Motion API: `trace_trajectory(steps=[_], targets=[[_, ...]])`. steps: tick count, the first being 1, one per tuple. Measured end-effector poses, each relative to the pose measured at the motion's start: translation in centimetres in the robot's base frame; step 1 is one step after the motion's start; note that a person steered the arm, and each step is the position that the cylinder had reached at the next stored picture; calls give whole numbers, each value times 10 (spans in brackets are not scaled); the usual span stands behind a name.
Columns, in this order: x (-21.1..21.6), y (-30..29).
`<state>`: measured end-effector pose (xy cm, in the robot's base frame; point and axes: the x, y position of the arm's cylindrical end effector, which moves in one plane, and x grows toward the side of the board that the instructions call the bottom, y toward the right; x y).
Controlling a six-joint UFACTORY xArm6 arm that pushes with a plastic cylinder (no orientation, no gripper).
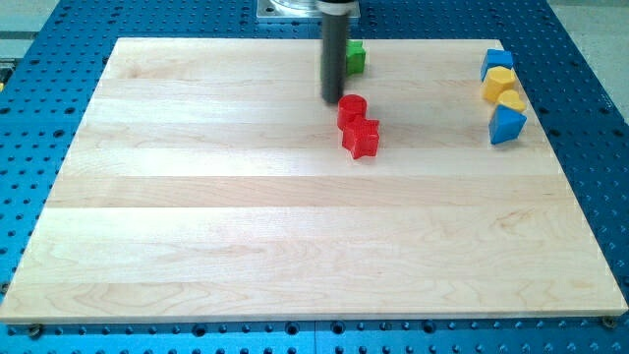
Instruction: Place your hand vertically below the triangle
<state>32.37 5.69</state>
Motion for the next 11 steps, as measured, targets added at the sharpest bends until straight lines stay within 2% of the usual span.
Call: trace_trajectory(steps=[1,2,4,5,6,7,9,10,11], targets=[[19,43],[46,20],[5,97],[78,96],[157,126],[189,154],[193,160],[187,199],[164,233]])
